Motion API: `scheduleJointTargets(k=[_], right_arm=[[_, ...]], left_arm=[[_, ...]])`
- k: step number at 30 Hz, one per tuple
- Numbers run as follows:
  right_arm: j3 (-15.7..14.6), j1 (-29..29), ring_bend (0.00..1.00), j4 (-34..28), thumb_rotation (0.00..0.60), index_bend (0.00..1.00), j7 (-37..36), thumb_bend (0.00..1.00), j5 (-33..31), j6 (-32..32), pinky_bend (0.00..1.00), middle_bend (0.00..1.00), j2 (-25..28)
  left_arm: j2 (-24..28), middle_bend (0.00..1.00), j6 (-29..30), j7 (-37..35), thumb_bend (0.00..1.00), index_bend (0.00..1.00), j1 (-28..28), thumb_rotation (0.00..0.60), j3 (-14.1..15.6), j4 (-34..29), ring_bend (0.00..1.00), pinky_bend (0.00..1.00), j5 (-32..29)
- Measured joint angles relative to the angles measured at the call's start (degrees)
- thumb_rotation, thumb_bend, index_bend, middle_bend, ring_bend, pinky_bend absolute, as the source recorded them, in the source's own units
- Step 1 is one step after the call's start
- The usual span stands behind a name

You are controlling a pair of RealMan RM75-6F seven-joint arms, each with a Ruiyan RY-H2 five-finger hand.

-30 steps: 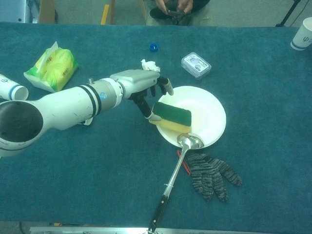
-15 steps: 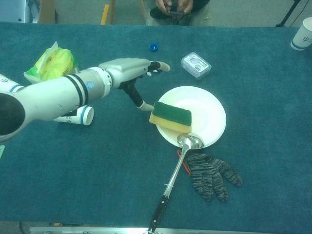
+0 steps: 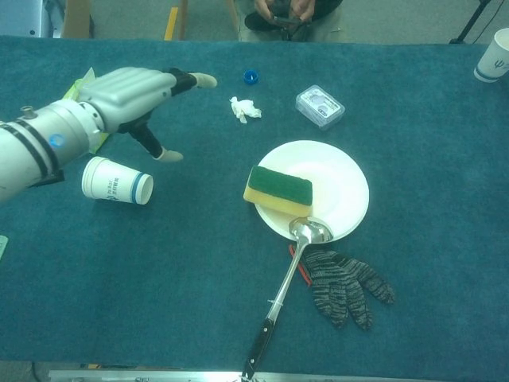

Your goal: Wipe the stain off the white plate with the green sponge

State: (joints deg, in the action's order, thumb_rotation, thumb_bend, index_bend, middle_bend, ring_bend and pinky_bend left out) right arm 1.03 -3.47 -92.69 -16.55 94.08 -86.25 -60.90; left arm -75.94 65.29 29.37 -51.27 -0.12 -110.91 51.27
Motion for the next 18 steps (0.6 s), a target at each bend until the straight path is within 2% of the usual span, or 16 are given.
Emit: scheduleJointTargets(k=[10,18], right_arm=[[-0.8,-2.1,0.1,-3.4,0.6,0.17,1.2,0.28,1.9,2.2,0.28,0.22,0.3],[-1.3,-4.1,0.1,-7.7,0.6,0.17,1.9,0.23,1.6,6.0,0.28,0.22,0.0]], left_arm=[[5.6,0.11,8.0,-6.3,0.18,0.11,10.0,0.581,3.8,0.5,0.05,0.17,13.2],[9.5,0.13,14.7,-10.5,0.18,0.13,18.7,0.6,7.1,4.6,0.05,0.17,21.6]])
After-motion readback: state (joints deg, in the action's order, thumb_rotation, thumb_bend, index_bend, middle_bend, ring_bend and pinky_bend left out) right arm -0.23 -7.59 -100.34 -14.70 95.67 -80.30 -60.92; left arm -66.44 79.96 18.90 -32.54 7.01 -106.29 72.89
